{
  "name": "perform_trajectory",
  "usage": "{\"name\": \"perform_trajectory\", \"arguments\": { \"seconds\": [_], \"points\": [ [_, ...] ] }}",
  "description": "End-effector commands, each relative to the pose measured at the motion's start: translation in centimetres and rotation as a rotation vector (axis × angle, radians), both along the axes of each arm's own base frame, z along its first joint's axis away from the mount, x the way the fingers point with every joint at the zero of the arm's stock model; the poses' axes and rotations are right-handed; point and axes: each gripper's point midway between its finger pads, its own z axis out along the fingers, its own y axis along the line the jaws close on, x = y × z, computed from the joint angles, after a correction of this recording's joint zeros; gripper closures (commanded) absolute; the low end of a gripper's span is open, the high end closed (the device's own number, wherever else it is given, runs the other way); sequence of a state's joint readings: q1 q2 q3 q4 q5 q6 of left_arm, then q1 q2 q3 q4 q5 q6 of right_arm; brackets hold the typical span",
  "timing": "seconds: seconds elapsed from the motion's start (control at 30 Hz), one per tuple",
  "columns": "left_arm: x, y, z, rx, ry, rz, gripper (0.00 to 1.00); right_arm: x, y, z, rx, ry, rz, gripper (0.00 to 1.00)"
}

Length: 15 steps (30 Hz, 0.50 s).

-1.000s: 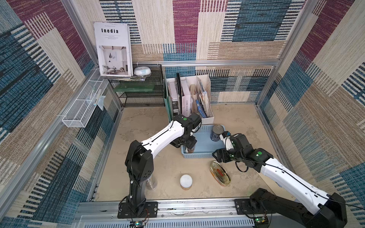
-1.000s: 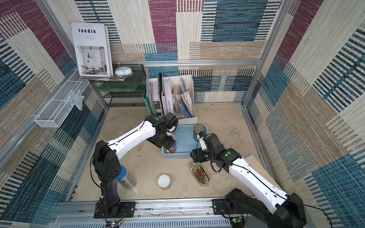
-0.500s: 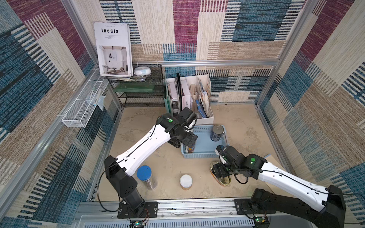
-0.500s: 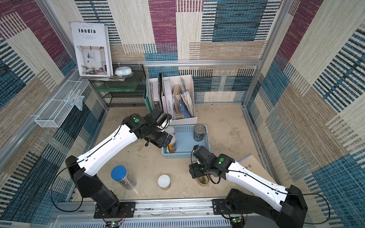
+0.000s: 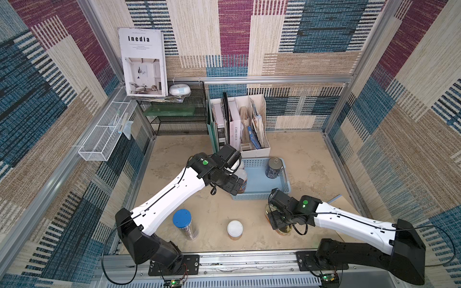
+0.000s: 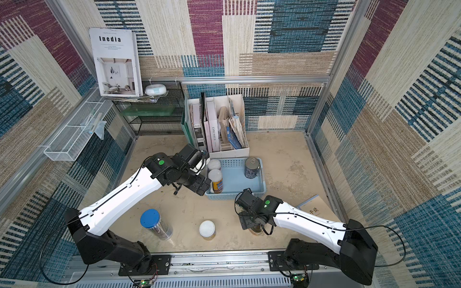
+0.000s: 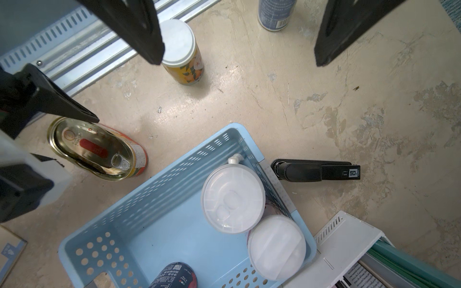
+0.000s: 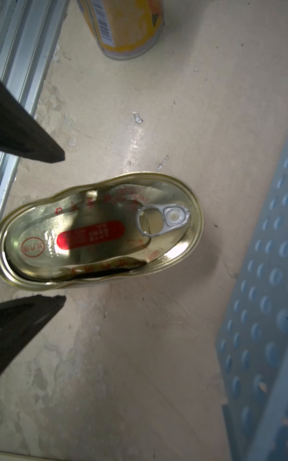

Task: Put the canned food in the basket
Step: Pick up the canned food from the center of the board.

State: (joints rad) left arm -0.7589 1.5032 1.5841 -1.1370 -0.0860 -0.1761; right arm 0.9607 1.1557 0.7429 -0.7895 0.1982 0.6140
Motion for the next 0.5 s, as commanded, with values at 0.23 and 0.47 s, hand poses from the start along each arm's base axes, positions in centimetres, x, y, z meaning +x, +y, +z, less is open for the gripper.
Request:
{"name": "perform_trajectory", "arguments": {
  "seconds": [0.23,0.47],
  "points": [
    [0.0,-0.1,0.0,-0.013,-0.011,-0.002,0.01,1.0,0.6,-0.6,-0.008,-0.035,-0.003,0.01],
    [0.1,0.1,-0.1,-0.003,-0.017,-0.004,0.01,1.2,0.4,-1.8,-0.051,-0.018,-0.006,0.01]
  ]
}}
